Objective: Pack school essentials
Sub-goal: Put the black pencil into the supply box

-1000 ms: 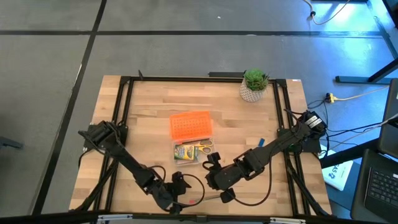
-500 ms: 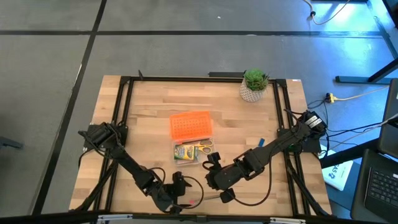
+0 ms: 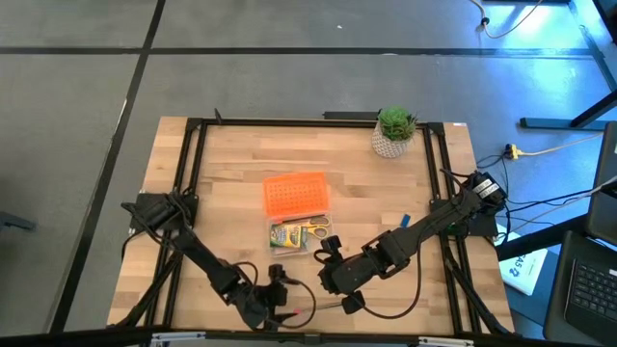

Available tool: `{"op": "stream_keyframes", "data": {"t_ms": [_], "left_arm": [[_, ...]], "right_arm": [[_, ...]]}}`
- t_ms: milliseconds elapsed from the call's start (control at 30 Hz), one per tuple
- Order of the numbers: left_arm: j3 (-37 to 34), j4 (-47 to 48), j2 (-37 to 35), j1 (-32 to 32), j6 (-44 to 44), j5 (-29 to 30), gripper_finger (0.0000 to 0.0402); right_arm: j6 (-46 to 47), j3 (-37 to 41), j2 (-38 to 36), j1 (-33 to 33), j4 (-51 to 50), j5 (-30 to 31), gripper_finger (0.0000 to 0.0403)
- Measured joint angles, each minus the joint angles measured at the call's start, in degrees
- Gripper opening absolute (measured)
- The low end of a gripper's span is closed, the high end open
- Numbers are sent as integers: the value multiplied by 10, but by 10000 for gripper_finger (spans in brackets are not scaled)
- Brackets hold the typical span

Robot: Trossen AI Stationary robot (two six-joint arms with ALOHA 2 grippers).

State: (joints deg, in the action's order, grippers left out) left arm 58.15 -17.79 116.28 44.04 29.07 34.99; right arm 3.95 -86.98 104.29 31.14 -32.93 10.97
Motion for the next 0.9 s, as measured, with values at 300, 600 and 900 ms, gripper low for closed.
{"op": "stream_keyframes", "data": {"t_ms": [300,600,900], "left_arm": [[0,-21,10,15,4,8,395],[0,-102,64,11,7,30,395],[1,-110,71,11,41,46,395]], "right_arm": [[0,0,0,0,-2,0,110],[0,0,0,0,-10,0,110],[0,0,0,0,-13,0,110]]}}
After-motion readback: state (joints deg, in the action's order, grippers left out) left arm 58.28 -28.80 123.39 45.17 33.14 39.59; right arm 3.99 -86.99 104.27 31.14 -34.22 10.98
